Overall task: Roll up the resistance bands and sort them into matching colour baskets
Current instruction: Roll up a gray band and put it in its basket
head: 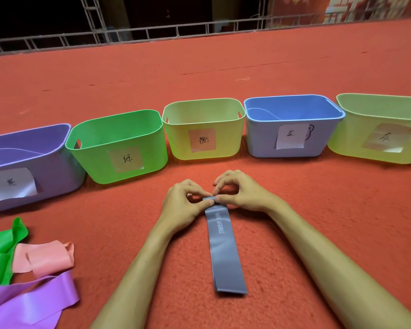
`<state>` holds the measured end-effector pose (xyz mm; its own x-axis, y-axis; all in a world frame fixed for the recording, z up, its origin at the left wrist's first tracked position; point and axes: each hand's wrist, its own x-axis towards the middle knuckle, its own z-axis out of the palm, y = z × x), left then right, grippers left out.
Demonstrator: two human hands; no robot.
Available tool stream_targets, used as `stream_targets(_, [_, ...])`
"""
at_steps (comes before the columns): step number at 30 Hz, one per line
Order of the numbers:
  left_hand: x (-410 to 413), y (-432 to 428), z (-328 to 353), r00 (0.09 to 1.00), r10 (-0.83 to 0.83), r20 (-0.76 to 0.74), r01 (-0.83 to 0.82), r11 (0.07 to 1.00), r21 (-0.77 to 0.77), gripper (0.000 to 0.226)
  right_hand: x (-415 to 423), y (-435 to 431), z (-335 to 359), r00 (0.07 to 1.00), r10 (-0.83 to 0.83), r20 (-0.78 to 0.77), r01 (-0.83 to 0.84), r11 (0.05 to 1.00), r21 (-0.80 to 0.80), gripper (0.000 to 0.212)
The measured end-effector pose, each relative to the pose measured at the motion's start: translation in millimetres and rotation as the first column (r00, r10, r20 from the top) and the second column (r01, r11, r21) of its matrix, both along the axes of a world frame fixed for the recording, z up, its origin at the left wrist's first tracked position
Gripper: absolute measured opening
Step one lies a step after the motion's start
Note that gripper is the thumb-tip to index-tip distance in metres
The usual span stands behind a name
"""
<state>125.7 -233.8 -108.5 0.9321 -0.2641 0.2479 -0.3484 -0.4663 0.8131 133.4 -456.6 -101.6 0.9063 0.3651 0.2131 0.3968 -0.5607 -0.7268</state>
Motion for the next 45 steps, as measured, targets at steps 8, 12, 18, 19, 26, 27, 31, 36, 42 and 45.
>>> stream_targets(8, [2, 1, -2, 0.998, 0.059, 0.016, -0.058, 0.997, -0.041, 0.024, 0, 6, -10, 0.991, -0.09, 0.097, 0.087, 0.995, 0.041, 0.014])
stream_targets(12, [1, 1, 0, 1.0, 0.021, 0.008, -0.021, 0.999, 0.045, 0.022, -2, 9, -10, 0.989, -0.098, 0.11, 0.091, 0.994, 0.067, 0.013])
stream_targets(18, [0, 1, 6, 1.0, 0.0, -0.016, 0.001, 0.997, 0.075, 0.021, -3, 7, -9, 0.993, -0.083, 0.088, 0.074, 0.992, 0.098, 0.013])
stream_targets(19, [-1, 1, 7, 1.0, -0.001, -0.018, 0.002, 0.998, 0.056, 0.015, -3, 7, -9, 0.993, -0.083, 0.088, 0.074, 0.992, 0.101, 0.013])
stream_targets(26, [-3, -2, 4, 0.998, 0.054, 0.017, -0.055, 0.998, 0.018, 0.007, -4, 7, -7, 0.995, -0.071, 0.064, 0.06, 0.987, 0.148, 0.016])
stream_targets(27, [-2, -2, 3, 0.998, 0.061, 0.013, -0.062, 0.998, 0.01, 0.009, -4, 7, -6, 0.996, -0.073, 0.055, 0.063, 0.986, 0.154, 0.015])
stream_targets(31, [-1, -2, -1, 0.996, 0.088, 0.012, -0.087, 0.996, -0.023, 0.013, -2, 8, -9, 0.988, -0.111, 0.103, 0.108, 0.994, 0.03, 0.015])
stream_targets(36, [1, -1, -3, 0.995, 0.088, 0.036, -0.087, 0.996, -0.03, 0.021, -2, 8, -10, 0.984, -0.124, 0.124, 0.119, 0.992, 0.048, 0.018])
stream_targets(42, [3, -1, 0, 0.996, 0.082, 0.041, -0.085, 0.993, 0.076, 0.03, 0, 4, -11, 0.99, -0.12, 0.068, 0.101, 0.967, 0.233, 0.013])
stream_targets(45, [2, -1, 0, 0.993, 0.095, 0.065, -0.102, 0.989, 0.109, 0.017, 0, 5, -11, 0.993, -0.108, 0.041, 0.094, 0.964, 0.247, 0.014])
